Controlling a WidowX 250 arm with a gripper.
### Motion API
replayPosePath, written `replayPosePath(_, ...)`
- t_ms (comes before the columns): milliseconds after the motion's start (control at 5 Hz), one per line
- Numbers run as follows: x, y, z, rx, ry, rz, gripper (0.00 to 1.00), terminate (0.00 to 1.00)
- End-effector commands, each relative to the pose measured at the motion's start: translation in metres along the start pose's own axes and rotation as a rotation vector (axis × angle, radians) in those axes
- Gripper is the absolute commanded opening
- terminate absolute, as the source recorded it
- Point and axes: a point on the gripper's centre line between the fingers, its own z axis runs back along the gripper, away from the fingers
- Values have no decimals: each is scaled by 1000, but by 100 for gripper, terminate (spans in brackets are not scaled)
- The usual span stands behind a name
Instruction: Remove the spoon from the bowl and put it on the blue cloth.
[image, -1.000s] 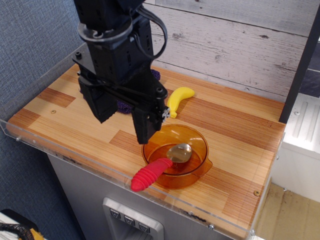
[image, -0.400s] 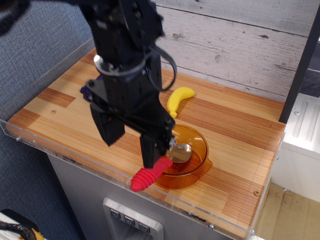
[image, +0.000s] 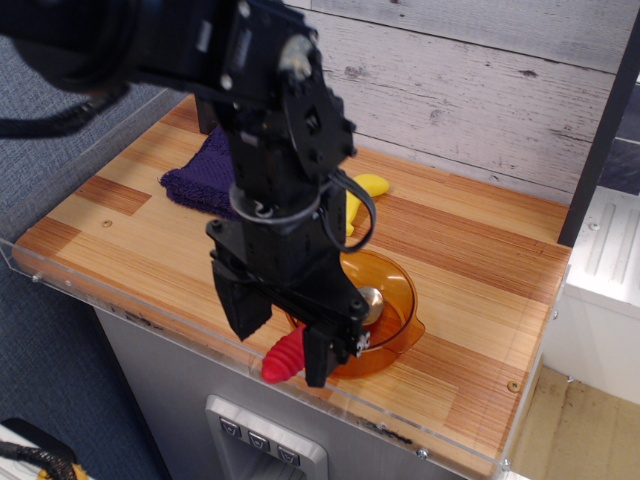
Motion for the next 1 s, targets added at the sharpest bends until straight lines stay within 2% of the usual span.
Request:
replayPosePath(0,3,-2,-15,27,16,-1,100,0)
replayPosePath(200,1,-1,-21,27,35,0,100,0)
replayPosePath(400,0,-2,-18,19,24,0,0,0)
replayPosePath(800,0,0,-3,22,-3,7,0,0)
